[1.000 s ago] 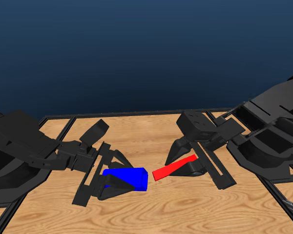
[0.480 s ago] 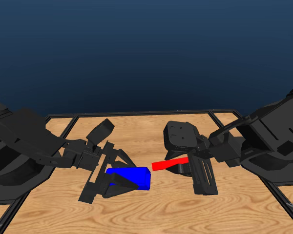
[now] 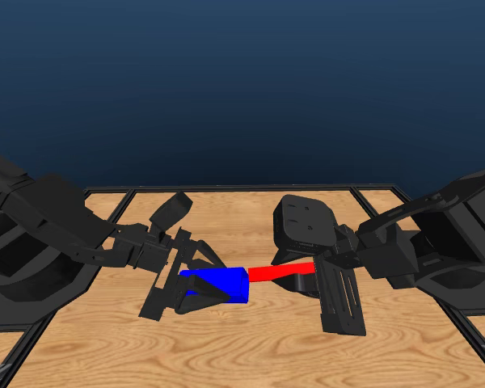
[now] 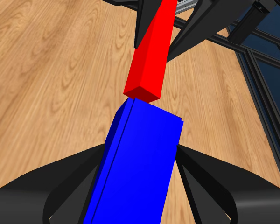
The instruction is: Insert peg into socket
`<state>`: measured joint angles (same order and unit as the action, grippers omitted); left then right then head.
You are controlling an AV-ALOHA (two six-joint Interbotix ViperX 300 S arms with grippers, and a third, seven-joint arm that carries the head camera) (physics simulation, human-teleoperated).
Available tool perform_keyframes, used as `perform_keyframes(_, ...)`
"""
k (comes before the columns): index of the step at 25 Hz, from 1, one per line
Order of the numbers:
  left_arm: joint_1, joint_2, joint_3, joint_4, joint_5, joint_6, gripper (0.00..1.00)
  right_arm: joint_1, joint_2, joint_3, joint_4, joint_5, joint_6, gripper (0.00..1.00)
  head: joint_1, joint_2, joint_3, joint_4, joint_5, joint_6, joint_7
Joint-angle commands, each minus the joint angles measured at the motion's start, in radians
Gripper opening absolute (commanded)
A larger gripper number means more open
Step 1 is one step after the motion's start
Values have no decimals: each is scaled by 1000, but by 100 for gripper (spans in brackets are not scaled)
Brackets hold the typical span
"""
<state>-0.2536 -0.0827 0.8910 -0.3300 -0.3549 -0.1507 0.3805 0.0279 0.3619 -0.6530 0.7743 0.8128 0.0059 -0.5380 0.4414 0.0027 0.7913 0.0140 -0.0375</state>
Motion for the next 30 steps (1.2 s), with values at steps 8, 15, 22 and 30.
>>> perform_keyframes(8, -5, -27, -28, 7, -46, 14, 0, -44, 66, -83, 43, -120, -39, 0, 18, 3, -13, 4, -13, -5, -1)
perform_keyframes(15, -6, -36, -22, 12, -34, -2, 0, -55, 117, -102, 83, -150, -90, 0, 35, 10, -17, 6, -14, -15, -6)
perform_keyframes(22, 6, -41, 29, -7, -34, -11, 0, -41, 119, -110, 134, -172, -136, 0, 54, 19, -21, 8, -20, -31, -4)
perform_keyframes(30, -8, -40, 43, -15, -78, -3, 0, -60, 143, -140, 169, -197, -190, 0, 67, 17, -23, 9, -22, -40, -6)
